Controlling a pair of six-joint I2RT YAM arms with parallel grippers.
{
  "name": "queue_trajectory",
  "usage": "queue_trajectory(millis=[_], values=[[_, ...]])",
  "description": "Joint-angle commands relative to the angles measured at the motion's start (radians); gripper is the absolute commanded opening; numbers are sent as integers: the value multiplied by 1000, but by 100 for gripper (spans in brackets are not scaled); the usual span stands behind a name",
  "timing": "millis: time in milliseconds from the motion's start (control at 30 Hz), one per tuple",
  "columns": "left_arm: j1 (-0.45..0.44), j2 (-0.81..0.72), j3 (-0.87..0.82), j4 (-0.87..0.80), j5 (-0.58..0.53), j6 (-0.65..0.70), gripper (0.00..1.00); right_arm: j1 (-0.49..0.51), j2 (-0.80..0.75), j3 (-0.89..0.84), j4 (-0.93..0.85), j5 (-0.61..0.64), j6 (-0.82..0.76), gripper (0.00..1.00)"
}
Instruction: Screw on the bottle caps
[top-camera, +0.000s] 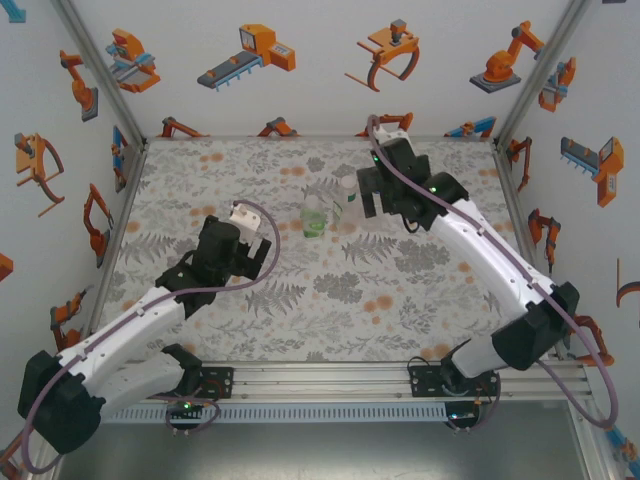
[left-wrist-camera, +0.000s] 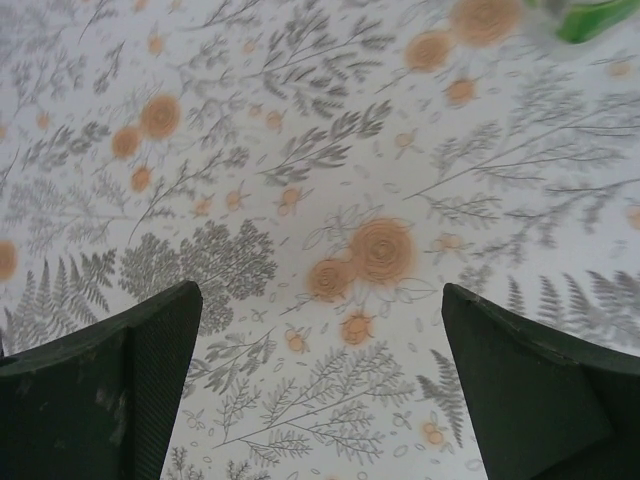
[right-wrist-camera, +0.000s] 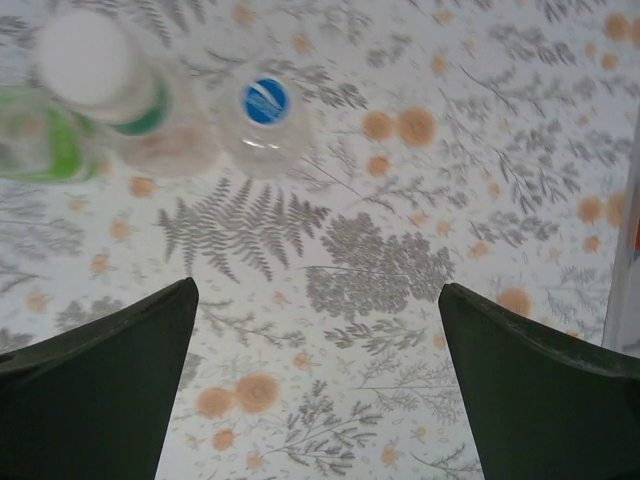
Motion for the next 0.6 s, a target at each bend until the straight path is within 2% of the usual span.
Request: queue_trajectory(millis=[0, 133, 200, 333, 433, 567], values=[[57, 8, -42, 142, -88, -27, 97, -76, -114, -174, 131, 49, 49, 96], [150, 32, -152, 314, -61, -39, 97, -171, -243, -456, 356, 93, -5, 97], [171, 68, -183, 387, -6, 7, 97, -208, -299, -607, 507, 148, -35, 98], [200, 171, -217, 544, 15, 70, 97, -285, -375, -882, 837, 171, -105, 98], [263, 229, -240, 655, 78, 57, 97, -348, -377, -1040, 1059, 135, -140, 98], [378, 308, -282, 831, 210, -13, 97, -411, -322, -1150, 1267, 61, -172, 98]])
